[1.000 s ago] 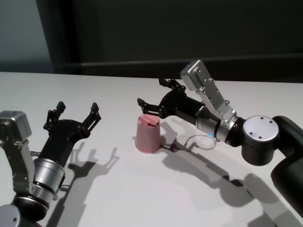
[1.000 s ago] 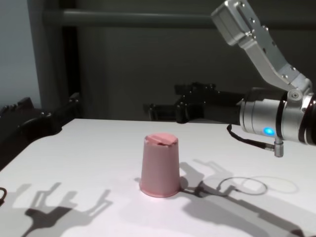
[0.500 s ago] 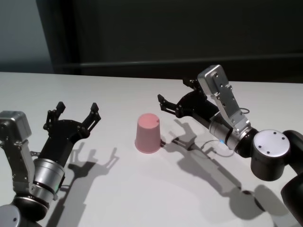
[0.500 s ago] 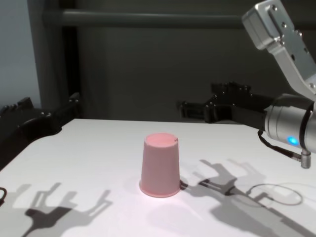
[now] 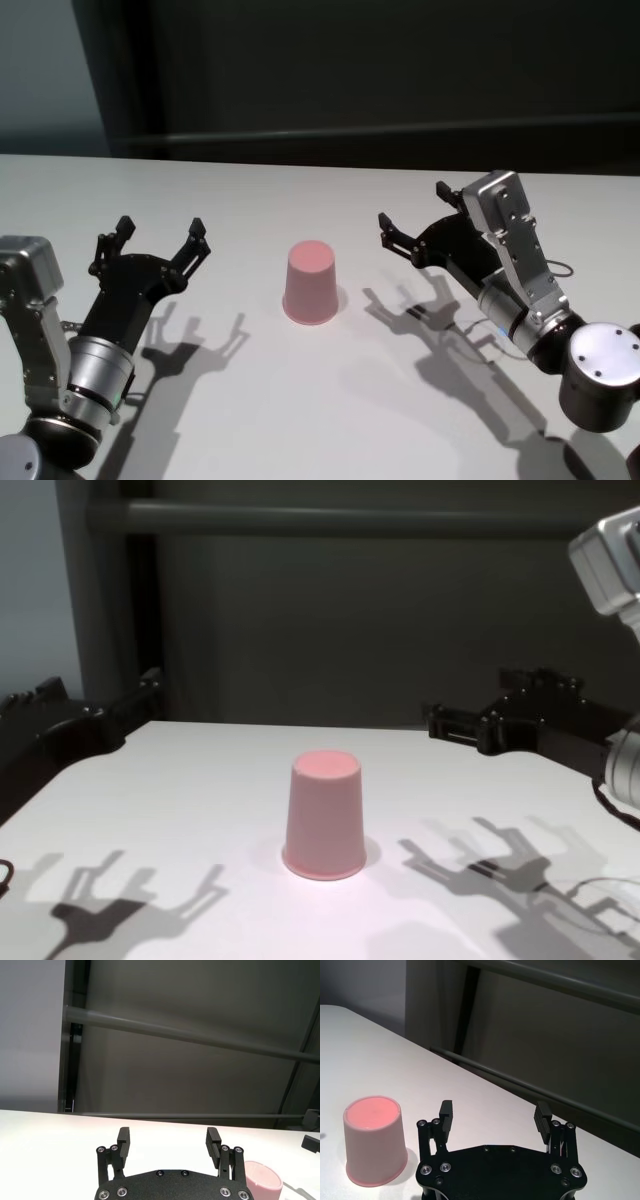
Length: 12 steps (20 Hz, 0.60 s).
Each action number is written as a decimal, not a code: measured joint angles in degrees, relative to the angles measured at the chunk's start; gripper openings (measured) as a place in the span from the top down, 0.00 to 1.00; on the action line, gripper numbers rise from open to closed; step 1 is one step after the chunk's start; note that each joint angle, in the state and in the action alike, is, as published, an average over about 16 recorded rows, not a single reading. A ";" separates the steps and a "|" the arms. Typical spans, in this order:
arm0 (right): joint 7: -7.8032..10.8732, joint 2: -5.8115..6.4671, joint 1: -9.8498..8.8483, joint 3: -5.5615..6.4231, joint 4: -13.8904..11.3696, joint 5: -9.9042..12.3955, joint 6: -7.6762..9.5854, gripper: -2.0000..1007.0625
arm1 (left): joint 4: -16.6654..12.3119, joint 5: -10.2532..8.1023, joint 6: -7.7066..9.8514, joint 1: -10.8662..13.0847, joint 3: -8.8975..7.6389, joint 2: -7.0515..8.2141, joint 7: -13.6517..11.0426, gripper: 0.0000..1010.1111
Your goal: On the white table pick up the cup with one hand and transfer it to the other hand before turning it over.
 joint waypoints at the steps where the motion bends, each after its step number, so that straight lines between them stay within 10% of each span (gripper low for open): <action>1: -0.49 0.19 -0.90 0.46 -0.64 -0.14 -0.24 0.01 | 0.00 0.00 0.00 0.00 0.00 0.00 0.00 0.01; 12: -4.35 1.64 -9.81 5.12 -6.74 -1.31 -3.24 0.01 | 0.00 0.00 0.00 0.00 0.00 0.00 0.00 0.01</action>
